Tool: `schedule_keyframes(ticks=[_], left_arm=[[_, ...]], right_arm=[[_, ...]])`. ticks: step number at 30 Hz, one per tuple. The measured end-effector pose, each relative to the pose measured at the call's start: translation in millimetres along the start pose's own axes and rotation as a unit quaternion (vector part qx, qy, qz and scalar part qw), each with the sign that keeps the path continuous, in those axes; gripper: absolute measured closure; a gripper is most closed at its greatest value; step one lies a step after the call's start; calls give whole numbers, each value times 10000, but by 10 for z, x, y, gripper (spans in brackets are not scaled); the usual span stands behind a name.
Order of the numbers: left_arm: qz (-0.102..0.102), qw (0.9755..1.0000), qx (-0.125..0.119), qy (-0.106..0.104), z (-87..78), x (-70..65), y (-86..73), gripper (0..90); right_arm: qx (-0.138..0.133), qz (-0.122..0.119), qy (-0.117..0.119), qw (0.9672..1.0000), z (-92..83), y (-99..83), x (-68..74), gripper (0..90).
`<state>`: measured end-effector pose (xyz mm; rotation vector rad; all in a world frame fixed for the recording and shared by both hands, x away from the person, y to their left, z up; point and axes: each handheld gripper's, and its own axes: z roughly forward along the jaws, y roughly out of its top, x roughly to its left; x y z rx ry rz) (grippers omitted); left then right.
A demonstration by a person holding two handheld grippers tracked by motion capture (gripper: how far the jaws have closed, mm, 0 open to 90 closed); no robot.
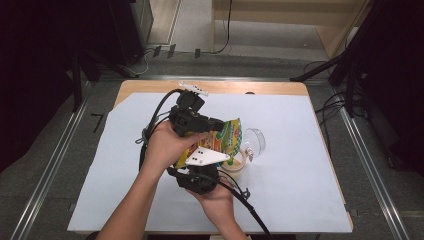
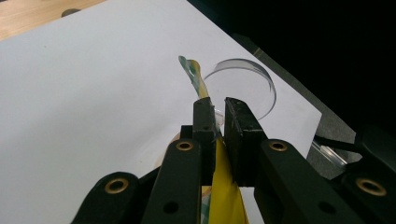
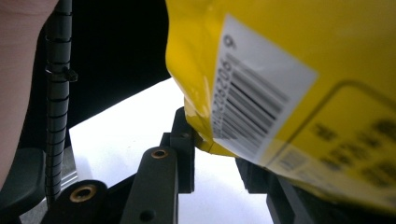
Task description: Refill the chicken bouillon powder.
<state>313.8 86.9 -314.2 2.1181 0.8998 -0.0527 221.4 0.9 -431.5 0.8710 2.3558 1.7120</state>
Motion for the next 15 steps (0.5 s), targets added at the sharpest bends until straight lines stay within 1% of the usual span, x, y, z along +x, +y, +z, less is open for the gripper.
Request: schedule_keyframes(ticks=[4,7,8,15], left_arm=[[10,10000,13,1,6,-4,1,832],[35,10000,40,-70,25,-15,-1,828],[44,10000,40,-63,34,-17,-2,828],[30,9999,46,-99,46,-2,-7,825]], right_arm=[[9,-48,-43,10000,-14,-2,13,718],[26,-58,-79,9999,-26,-12,14,719],[12,-70,-94,9999,-27,-20,10,719],[21,-79,-92,9999,-26,-40,-11,720]])
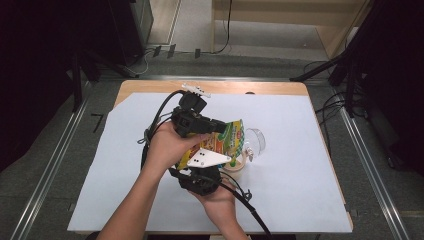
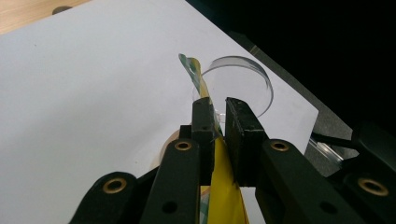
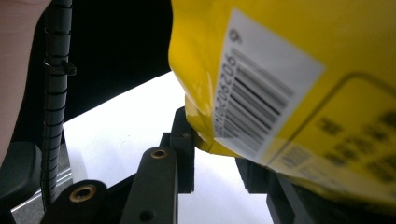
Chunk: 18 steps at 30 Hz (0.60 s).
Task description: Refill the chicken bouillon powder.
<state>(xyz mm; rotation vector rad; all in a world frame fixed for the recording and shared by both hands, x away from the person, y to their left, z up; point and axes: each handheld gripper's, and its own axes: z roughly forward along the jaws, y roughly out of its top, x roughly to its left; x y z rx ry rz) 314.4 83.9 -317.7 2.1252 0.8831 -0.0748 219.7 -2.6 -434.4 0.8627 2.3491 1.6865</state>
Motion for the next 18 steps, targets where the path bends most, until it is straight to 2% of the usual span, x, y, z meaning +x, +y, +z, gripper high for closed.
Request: schedule_keyframes(ticks=[18], left_arm=[[22,10000,25,-41,41,-11,-4,821]], right_arm=[[60,23,-33,10000,-16,-22,-15,719]])
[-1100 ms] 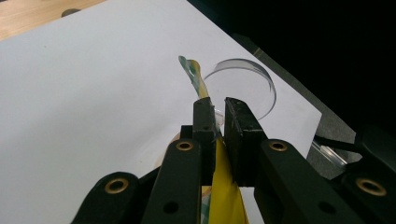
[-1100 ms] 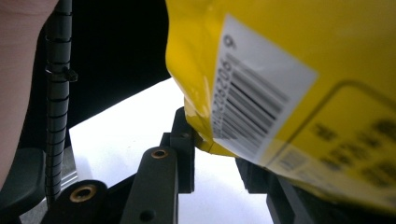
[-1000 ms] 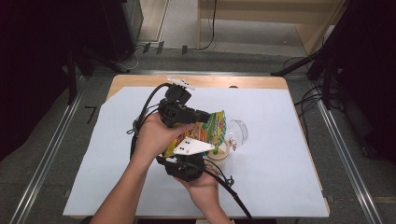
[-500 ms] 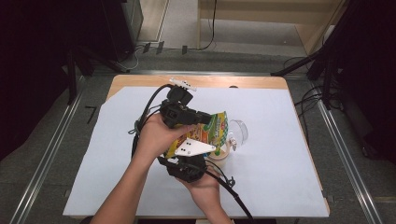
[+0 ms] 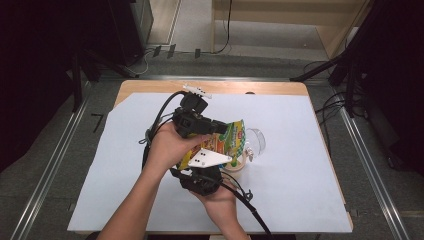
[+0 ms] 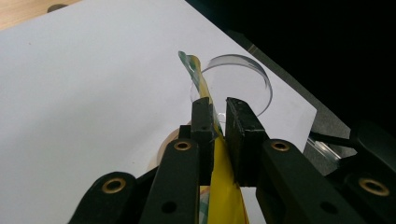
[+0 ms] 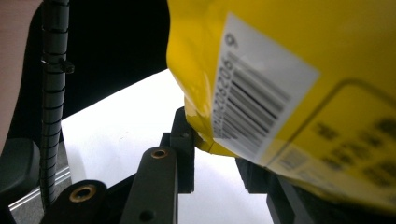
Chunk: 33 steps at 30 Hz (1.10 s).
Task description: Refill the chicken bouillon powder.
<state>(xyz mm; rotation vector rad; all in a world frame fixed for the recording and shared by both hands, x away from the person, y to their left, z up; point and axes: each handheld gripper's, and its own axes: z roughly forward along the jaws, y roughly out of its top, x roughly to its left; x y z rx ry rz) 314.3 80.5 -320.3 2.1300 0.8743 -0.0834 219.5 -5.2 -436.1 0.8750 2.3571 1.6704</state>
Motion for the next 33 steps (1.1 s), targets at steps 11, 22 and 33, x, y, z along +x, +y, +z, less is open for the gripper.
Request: schedule_keyframes(ticks=[11,22,33], left_arm=[[167,9998,-45,133,-35,-106,15,824],[125,9998,-64,166,-104,-75,15,823],[38,10000,-10,23,-117,-10,-30,823]], right_arm=[[-65,24,36,10000,-34,25,19,721],[-69,91,141,9998,-3,86,63,719],[-93,80,276,9995,55,38,46,682]])
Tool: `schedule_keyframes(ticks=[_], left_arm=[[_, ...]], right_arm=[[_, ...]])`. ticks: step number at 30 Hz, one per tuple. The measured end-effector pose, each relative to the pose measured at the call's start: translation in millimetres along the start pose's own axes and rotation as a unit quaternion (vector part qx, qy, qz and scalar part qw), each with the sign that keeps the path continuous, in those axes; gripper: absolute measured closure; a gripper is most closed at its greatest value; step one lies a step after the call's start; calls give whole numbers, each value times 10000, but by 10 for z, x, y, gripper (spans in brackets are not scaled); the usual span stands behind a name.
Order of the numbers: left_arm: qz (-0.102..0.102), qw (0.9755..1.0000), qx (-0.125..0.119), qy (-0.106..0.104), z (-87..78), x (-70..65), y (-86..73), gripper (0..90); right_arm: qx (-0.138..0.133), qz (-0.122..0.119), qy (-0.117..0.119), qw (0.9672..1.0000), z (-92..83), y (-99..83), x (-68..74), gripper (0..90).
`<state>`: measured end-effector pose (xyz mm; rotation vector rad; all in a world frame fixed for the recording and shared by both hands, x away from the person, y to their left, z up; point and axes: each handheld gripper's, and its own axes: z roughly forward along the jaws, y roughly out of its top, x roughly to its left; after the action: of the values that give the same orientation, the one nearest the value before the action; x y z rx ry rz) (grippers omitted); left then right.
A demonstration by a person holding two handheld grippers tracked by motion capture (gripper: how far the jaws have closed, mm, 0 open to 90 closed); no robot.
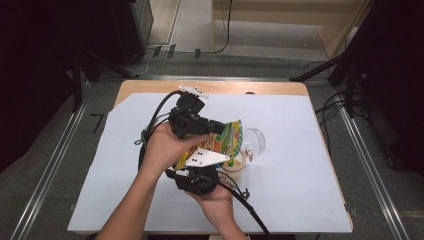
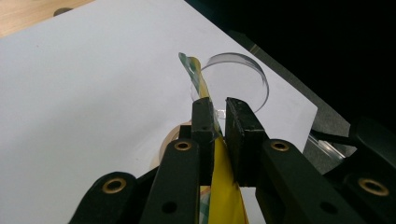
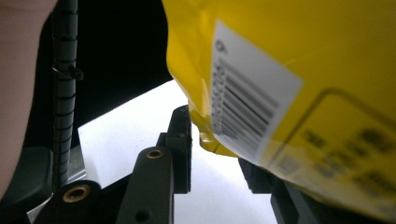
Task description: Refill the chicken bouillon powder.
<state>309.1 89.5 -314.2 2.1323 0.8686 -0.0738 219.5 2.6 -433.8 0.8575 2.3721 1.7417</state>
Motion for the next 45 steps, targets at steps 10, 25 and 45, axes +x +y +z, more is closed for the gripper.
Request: schedule_keyframes(ticks=[10,25,45], left_arm=[[-153,9998,51,-74,-37,89,-88,833],[-16,9998,117,-155,-120,179,-207,857],[-48,9993,126,-357,-225,370,-351,876]], right_arm=[[86,-34,34,10000,48,-91,-41,629],[333,-64,136,9993,142,-182,-53,534],[441,42,109,9990,221,-286,-105,478]])
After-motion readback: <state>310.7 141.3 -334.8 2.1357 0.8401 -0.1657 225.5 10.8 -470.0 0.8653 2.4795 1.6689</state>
